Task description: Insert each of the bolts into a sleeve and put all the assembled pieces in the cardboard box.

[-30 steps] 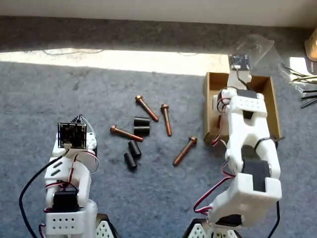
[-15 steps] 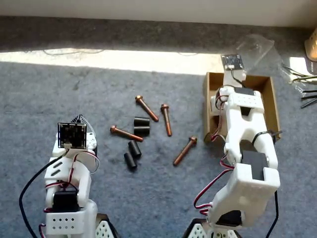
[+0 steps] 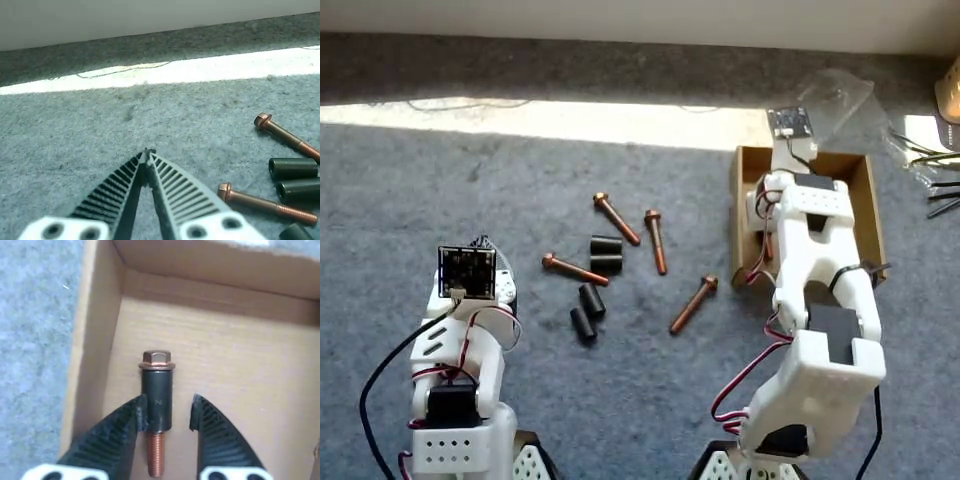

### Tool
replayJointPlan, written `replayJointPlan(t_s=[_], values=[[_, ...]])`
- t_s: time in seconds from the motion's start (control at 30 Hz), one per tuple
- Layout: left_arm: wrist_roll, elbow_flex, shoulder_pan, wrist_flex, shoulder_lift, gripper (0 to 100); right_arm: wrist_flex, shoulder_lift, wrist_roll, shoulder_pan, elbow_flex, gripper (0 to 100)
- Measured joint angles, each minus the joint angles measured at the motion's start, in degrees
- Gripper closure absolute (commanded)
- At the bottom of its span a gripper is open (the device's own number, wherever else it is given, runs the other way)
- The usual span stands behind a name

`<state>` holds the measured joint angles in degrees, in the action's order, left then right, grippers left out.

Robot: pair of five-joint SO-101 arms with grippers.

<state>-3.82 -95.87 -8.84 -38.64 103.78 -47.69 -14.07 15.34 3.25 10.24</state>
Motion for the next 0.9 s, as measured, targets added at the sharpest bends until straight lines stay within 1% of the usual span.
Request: replayJointPlan(t_s=[0.2,0.3,0.37,0.5,0.6,0.9], values=[[0.0,0.0,0.0,-0.26,0.0,99,-5.27,9.58,0.0,0.0,-1.49,87.8],[0.0,0.0,0.0,-2.64,0.0,99,-6.07,16.26,0.0,-0.7,-1.49,87.8],[0.0,0.09,0.0,-4.57,0.0,99,-7.21,21.19,0.0,-2.46,-0.35,87.8],[0.0,0.62,-2.81,-7.91,0.0,99,-7.91,30.51,0.0,-7.82,4.48,87.8],[0.09,1.32,-4.75,-8.79,0.0,99,-7.91,37.1,0.0,-13.19,9.93,87.8],[0.09,1.58,-4.92,-8.97,0.0,99,-7.91,53.01,0.0,-26.64,25.14,87.8]])
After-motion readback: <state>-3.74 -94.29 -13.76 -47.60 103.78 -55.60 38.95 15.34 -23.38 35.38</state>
